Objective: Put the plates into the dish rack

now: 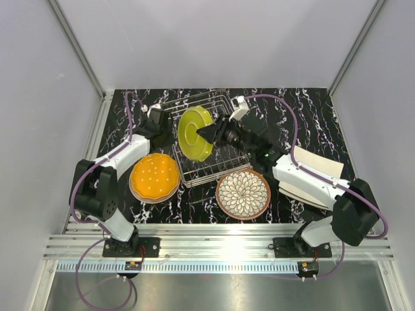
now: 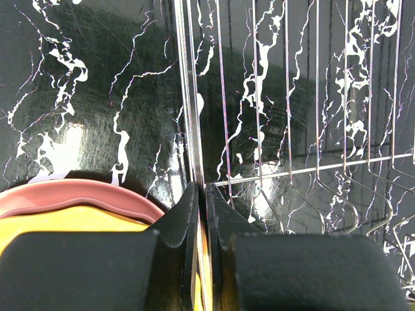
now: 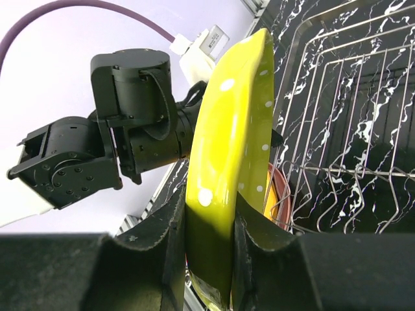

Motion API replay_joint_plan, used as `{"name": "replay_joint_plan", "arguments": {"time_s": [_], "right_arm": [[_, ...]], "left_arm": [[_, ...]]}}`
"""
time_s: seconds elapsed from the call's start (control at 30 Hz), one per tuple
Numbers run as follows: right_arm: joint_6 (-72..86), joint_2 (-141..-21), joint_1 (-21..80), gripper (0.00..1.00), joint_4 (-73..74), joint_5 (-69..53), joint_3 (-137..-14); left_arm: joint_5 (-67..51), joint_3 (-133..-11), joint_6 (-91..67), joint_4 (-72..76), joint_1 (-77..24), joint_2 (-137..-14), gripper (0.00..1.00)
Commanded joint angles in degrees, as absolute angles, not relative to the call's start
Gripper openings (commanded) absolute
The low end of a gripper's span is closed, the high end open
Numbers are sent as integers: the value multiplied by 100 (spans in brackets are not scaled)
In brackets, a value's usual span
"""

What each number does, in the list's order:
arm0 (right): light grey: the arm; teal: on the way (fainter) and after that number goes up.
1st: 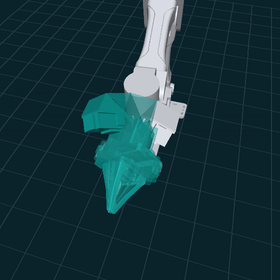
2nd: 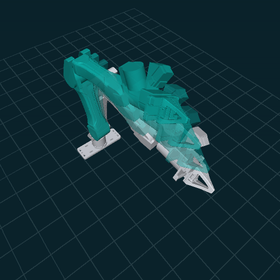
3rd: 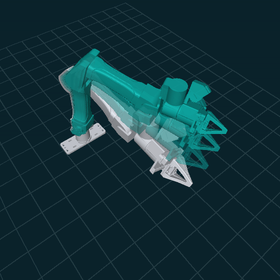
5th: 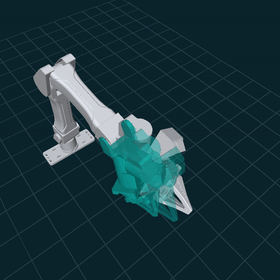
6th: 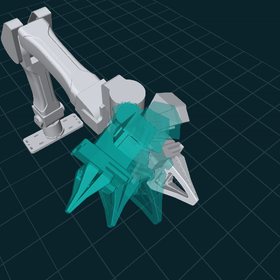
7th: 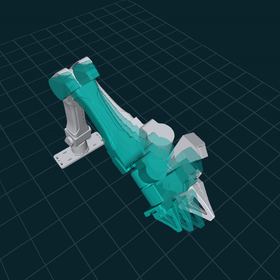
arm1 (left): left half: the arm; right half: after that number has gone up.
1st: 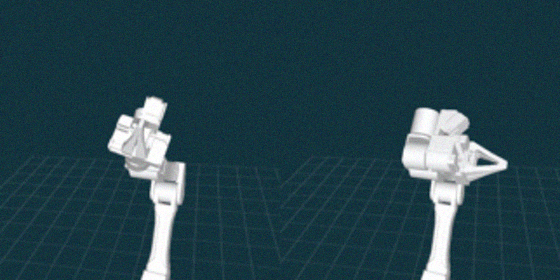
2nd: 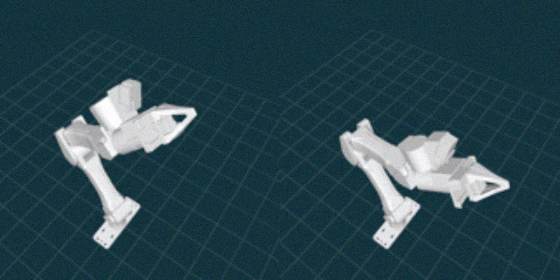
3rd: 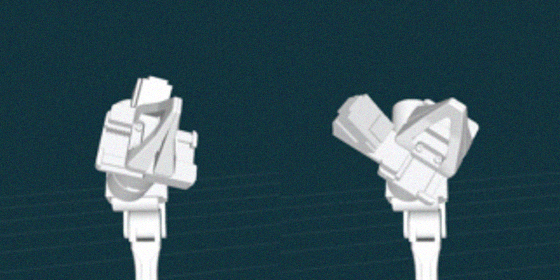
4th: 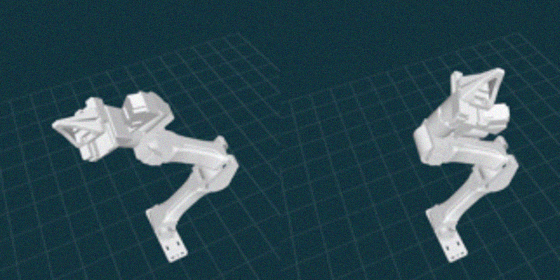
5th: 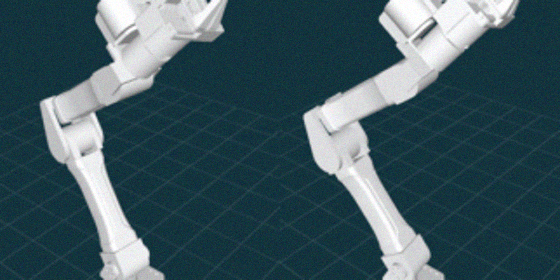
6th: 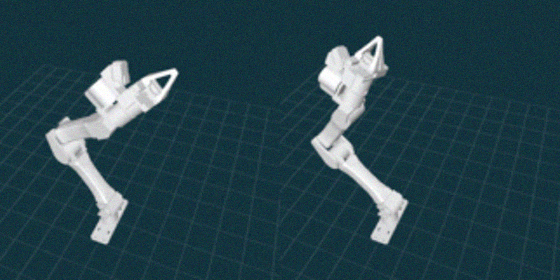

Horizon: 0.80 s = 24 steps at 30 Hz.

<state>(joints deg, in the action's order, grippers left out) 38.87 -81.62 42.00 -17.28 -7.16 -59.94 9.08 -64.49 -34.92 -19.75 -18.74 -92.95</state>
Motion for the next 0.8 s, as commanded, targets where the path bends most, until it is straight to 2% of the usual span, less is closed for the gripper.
{"name": "replay_joint_plan", "arguments": {"time_s": [0.0,0.47,0.77], "right_arm": [[4112,-8103,4245,0,-2785,-879,-6328],[4579,-8973,4254,0,-3357,-1169,-6258],[4561,-9053,4280,0,-3156,-1178,-6030]], "left_arm": [[738,-6574,-3393,-1617,-1951,-9141,2],[712,-6566,-3410,-1565,-1960,-9123,1],[642,-6451,-3507,-1451,-1969,-9114,0]]}}
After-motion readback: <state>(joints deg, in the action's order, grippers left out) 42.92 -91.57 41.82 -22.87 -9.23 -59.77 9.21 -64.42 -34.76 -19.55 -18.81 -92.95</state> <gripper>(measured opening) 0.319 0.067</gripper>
